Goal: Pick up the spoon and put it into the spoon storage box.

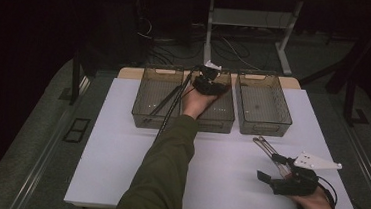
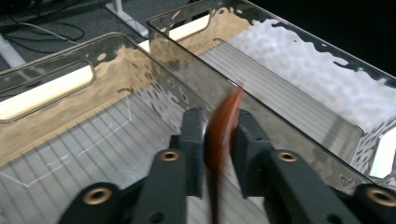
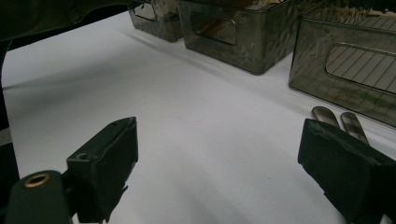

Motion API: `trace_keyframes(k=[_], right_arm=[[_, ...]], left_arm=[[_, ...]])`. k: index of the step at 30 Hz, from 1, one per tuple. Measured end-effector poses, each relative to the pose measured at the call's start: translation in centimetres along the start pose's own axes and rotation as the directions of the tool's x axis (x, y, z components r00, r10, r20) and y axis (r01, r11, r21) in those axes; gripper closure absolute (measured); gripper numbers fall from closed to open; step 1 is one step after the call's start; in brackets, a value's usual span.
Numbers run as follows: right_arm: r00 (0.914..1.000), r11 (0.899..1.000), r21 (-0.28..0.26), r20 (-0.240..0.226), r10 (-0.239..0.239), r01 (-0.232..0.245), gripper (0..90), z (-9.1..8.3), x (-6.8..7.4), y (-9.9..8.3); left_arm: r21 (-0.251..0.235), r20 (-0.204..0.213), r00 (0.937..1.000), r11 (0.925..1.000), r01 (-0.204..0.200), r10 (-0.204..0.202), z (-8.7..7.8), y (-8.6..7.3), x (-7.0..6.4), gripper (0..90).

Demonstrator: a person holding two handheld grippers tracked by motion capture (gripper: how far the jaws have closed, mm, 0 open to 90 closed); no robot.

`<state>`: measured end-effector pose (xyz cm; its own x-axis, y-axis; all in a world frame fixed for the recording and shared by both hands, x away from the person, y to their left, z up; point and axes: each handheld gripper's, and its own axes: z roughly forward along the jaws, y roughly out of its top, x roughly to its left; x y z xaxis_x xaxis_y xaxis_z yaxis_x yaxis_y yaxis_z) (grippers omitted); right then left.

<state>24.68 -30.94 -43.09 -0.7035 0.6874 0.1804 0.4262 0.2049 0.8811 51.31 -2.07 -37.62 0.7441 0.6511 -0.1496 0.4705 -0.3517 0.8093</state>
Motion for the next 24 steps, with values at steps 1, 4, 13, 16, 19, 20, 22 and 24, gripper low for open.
trace_keyframes(k=[1,4,13,16,19,20,22,24], right_arm=[[1.0000,1.000,0.000,0.000,0.000,0.000,11.2,0.0,0.0,0.0],[1.0000,1.000,0.003,0.000,-0.001,0.001,11.2,0.0,0.0,0.0],[1.0000,1.000,0.008,0.004,-0.002,0.002,11.2,0.1,-0.1,0.0],[1.0000,1.000,0.018,0.002,-0.008,0.008,11.2,0.1,-0.1,0.0],[0.9999,1.000,0.018,0.007,-0.009,0.009,11.2,0.2,0.0,-0.1],[0.9999,1.000,0.019,0.006,-0.010,0.010,11.2,0.2,0.0,-0.1],[0.9999,1.000,0.020,0.008,-0.008,0.008,11.2,0.2,0.0,-0.1],[0.9999,1.000,0.020,0.007,-0.008,0.008,11.2,0.2,0.0,-0.1]], left_arm=[[-0.005,-0.004,1.0000,1.0000,0.004,-0.004,-0.1,0.0,0.0,70.8],[-0.024,-0.001,1.0000,0.9997,0.006,-0.006,-0.7,-0.1,0.1,67.3],[-0.054,0.042,0.9980,0.9976,-0.044,0.046,-4.1,0.2,-0.7,55.1],[-0.063,0.051,0.9957,0.9952,-0.075,0.078,-5.2,0.1,-1.1,52.4],[-0.064,0.085,0.9915,0.9936,-0.093,0.098,-6.3,-0.2,-1.6,48.1],[-0.061,0.088,0.9901,0.9927,-0.104,0.109,-6.6,-0.4,-1.8,46.5],[-0.063,0.095,0.9856,0.9889,-0.135,0.140,-7.3,-0.7,-2.3,44.3],[-0.060,0.102,0.9825,0.9869,-0.150,0.155,-7.8,-1.0,-2.7,41.9]])
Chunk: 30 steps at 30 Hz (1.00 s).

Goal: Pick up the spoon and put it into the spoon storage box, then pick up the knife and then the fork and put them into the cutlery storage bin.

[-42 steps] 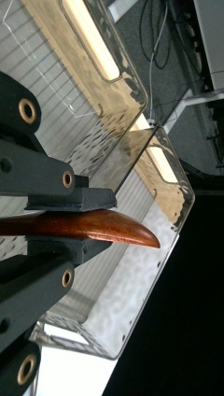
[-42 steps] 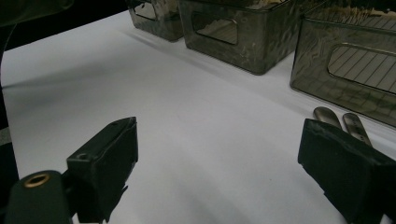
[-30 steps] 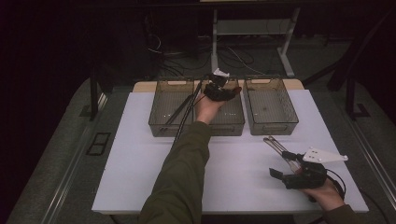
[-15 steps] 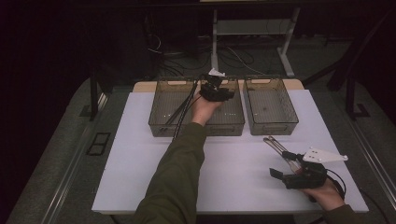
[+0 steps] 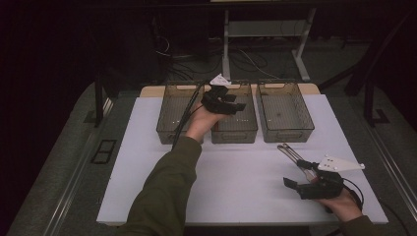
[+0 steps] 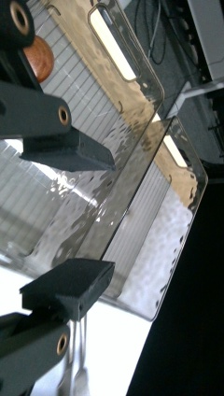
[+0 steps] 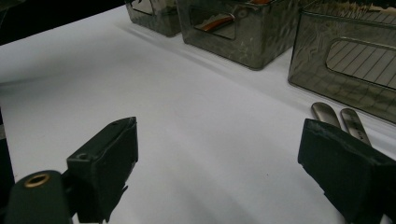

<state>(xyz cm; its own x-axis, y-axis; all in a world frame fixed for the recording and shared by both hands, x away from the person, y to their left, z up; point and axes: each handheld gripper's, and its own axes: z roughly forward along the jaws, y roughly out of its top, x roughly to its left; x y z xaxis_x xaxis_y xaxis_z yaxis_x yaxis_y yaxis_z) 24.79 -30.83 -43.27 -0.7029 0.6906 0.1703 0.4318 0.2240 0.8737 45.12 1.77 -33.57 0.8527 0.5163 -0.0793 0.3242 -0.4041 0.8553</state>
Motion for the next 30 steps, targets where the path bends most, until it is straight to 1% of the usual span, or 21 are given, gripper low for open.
trace_keyframes(k=[4,5,6,8,9,13,17,19,21,22,24,25,26,27,28,30], right_arm=[[1.0000,1.000,0.002,0.001,0.001,-0.001,11.2,0.0,-0.1,0.0],[1.0000,1.000,0.002,0.001,0.003,-0.003,11.2,0.0,-0.1,0.0],[1.0000,1.000,0.003,0.003,0.003,-0.003,11.2,0.0,0.0,0.0],[1.0000,1.000,0.005,0.003,0.003,-0.003,11.2,0.0,0.0,0.0],[1.0000,1.000,0.004,0.004,0.000,0.000,11.2,0.1,0.0,0.0],[1.0000,1.000,0.009,0.002,-0.001,0.001,11.2,0.1,0.0,-0.1],[1.0000,1.000,0.006,0.005,0.003,-0.003,11.2,0.0,0.0,-0.1],[1.0000,1.000,0.008,0.005,0.002,-0.002,11.2,0.0,0.0,-0.1],[1.0000,1.000,0.008,0.004,-0.001,0.001,11.2,0.1,0.0,-0.1],[1.0000,1.000,0.010,0.004,0.000,0.000,11.2,0.2,0.0,-0.1],[1.0000,1.000,0.013,0.005,-0.001,0.001,11.2,0.3,0.0,-0.1],[0.9999,1.000,0.021,0.003,0.012,-0.012,11.2,0.2,0.0,-0.1],[1.0000,1.000,0.015,0.006,0.004,-0.004,11.2,0.3,0.0,-0.1],[1.0000,1.000,0.017,0.003,0.009,-0.009,11.2,0.3,0.0,-0.1],[1.0000,1.000,0.016,0.003,0.006,-0.006,11.2,0.3,0.1,0.0],[0.9999,1.000,0.013,0.005,-0.009,0.009,11.2,0.3,0.0,-0.1]], left_arm=[[-0.004,0.014,0.9993,0.9994,-0.034,0.034,-1.1,-0.7,-1.1,39.4],[-0.004,0.014,0.9992,0.9993,-0.037,0.037,-1.3,-1.0,-1.5,38.9],[-0.003,0.019,0.9985,0.9987,-0.051,0.051,-1.7,-1.3,-1.7,38.4],[-0.005,0.019,0.9985,0.9987,-0.052,0.052,-2.1,-1.8,-2.2,36.6],[-0.002,0.019,0.9979,0.9981,-0.061,0.061,-2.4,-2.1,-2.4,35.5],[-0.011,0.023,0.9971,0.9974,-0.072,0.072,-3.7,-3.2,-3.2,33.6],[-0.017,0.019,0.9968,0.9969,-0.077,0.077,-4.9,-4.2,-3.9,29.3],[-0.024,0.018,0.9969,0.9968,-0.076,0.076,-5.5,-4.9,-4.2,27.7],[-0.022,0.021,0.9962,0.9962,-0.084,0.084,-6.1,-5.6,-4.5,25.8],[-0.026,0.020,0.9966,0.9965,-0.079,0.080,-6.3,-6.0,-4.7,25.1],[-0.027,0.022,0.9966,0.9966,-0.078,0.079,-6.7,-6.8,-4.9,23.2],[-0.029,0.021,0.9972,0.9971,-0.071,0.071,-7.0,-7.4,-5.2,22.1],[-0.031,0.021,0.9969,0.9967,-0.075,0.075,-7.2,-7.9,-5.2,21.2],[-0.028,0.016,0.9975,0.9973,-0.068,0.069,-7.5,-8.4,-5.4,20.1],[-0.041,0.012,0.9981,0.9974,-0.060,0.060,-7.6,-8.9,-5.5,18.2],[-0.049,0.002,0.9984,0.9971,-0.057,0.057,-8.3,-10.0,-5.7,16.6]])
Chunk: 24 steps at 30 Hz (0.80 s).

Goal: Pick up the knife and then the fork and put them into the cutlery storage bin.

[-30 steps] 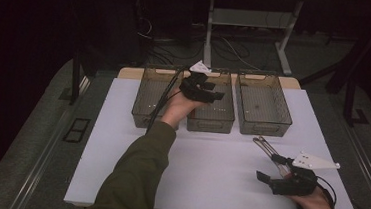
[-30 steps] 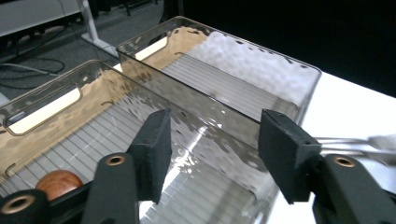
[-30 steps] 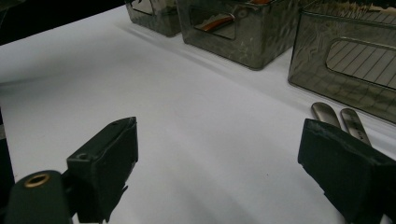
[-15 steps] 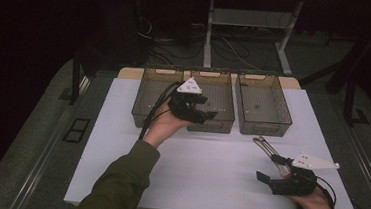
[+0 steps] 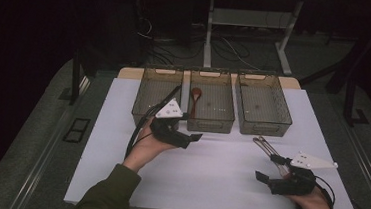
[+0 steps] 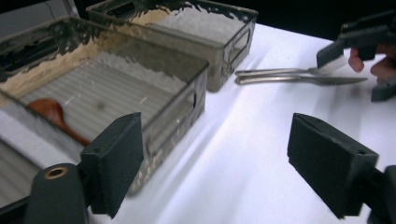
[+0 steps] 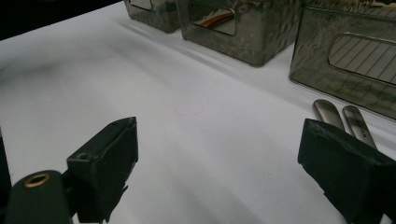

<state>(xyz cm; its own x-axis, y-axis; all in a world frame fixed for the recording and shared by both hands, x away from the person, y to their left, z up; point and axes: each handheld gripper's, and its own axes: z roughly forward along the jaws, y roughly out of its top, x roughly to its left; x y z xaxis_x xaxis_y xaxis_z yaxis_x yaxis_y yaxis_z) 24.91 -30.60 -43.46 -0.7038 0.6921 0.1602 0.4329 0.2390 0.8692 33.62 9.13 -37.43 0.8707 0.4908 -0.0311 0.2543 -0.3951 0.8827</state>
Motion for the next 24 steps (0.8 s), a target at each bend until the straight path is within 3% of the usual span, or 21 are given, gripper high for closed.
trace_keyframes(k=[11,18,21,24], right_arm=[[1.0000,1.000,0.004,0.001,-0.003,0.003,11.2,0.0,0.1,0.1],[1.0000,1.000,0.010,0.004,-0.006,0.006,11.2,0.0,0.0,0.1],[0.9999,1.000,0.021,-0.001,-0.014,0.014,11.2,-0.1,0.1,0.3],[0.9993,0.998,0.045,0.000,-0.038,0.038,11.2,-0.2,0.3,0.5]], left_arm=[[-0.037,-0.056,0.9976,0.9986,0.038,-0.040,-3.3,-5.2,-1.0,10.4],[-0.004,-0.086,0.9938,0.9975,0.071,-0.071,-4.4,-7.5,-1.4,0.1],[0.010,-0.082,0.9920,0.9953,0.097,-0.096,-4.7,-8.3,-1.6,0.0],[0.024,-0.093,0.9910,0.9948,0.099,-0.096,-5.1,-8.9,-1.8,0.0]])
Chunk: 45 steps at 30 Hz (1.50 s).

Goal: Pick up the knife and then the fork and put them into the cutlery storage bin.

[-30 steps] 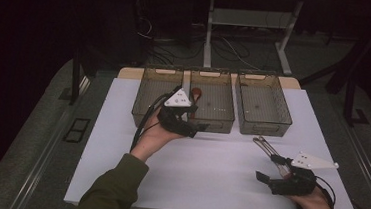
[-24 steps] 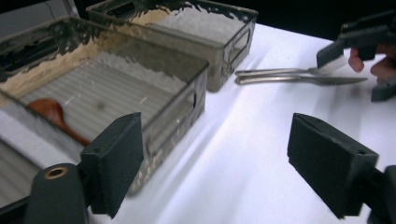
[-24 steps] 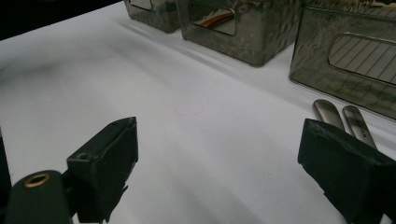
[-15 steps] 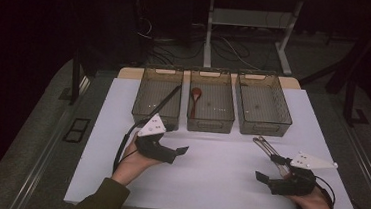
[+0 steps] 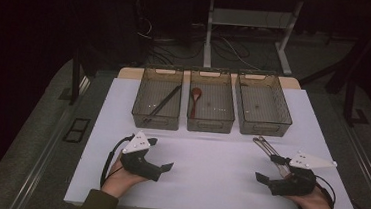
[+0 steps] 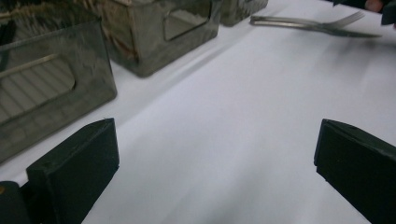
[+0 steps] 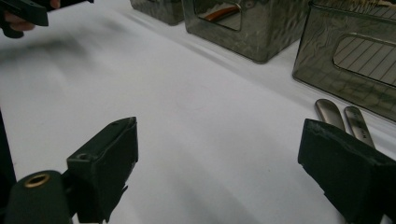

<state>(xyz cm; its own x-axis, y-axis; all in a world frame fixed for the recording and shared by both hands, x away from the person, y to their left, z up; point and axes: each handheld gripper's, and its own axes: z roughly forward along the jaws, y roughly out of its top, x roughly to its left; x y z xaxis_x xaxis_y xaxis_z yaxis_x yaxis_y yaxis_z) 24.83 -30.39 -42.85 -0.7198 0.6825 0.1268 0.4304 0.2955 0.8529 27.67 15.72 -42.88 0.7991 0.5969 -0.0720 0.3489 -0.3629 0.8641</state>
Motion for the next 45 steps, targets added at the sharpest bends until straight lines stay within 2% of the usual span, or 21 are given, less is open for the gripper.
trace_keyframes(k=[7,9,12,17,19,25,26,32,41,45], right_arm=[[0.9996,0.998,0.053,0.022,-0.018,0.016,11.3,-0.2,0.0,0.8],[0.9996,0.998,0.058,0.021,-0.021,0.020,14.1,-0.3,-0.1,0.9],[0.9995,0.998,0.069,0.030,-0.012,0.010,14.5,-0.4,-0.5,1.0],[0.9989,0.996,0.090,0.046,0.005,-0.009,15.8,-0.6,-1.3,1.3],[0.9985,0.995,0.100,0.054,0.010,-0.015,15.8,-0.6,-1.7,1.4],[0.9973,0.988,0.149,0.071,0.020,-0.031,16.2,-0.5,-2.8,1.8],[0.9973,0.988,0.155,0.072,0.018,-0.029,18.8,-0.5,-2.9,1.9],[0.9953,0.984,0.171,0.093,0.028,-0.043,22.4,-1.0,-4.3,2.5],[0.9866,0.966,0.238,0.147,0.070,-0.104,27.4,-1.6,-6.8,3.2],[0.9828,0.954,0.280,0.174,0.061,-0.109,31.1,-1.4,-7.6,3.4]], left_arm=[[0.009,0.025,0.9997,1.0000,0.004,-0.004,0.1,0.0,0.1,0.0],[0.013,0.035,0.9994,0.9999,0.007,-0.007,0.2,0.0,0.0,0.0],[0.017,0.040,0.9992,0.9998,-0.003,0.003,0.3,0.1,-0.2,0.0],[0.019,0.059,0.9982,0.9998,-0.008,0.006,0.4,0.0,-0.3,0.0],[0.017,0.053,0.9983,0.9996,-0.024,0.023,0.4,0.0,-0.3,0.0],[0.015,0.059,0.9982,0.9998,-0.016,0.015,0.7,-0.1,-0.4,0.0],[0.022,0.056,0.9982,0.9996,-0.019,0.018,0.7,-0.1,-0.4,0.0],[0.025,0.051,0.9984,0.9994,-0.023,0.022,0.6,-0.1,-0.4,0.0],[0.028,0.049,0.9985,0.9993,-0.024,0.023,0.9,-0.1,-0.6,0.0],[0.027,0.048,0.9986,0.9994,-0.024,0.022,0.9,-0.1,-0.6,0.0]])
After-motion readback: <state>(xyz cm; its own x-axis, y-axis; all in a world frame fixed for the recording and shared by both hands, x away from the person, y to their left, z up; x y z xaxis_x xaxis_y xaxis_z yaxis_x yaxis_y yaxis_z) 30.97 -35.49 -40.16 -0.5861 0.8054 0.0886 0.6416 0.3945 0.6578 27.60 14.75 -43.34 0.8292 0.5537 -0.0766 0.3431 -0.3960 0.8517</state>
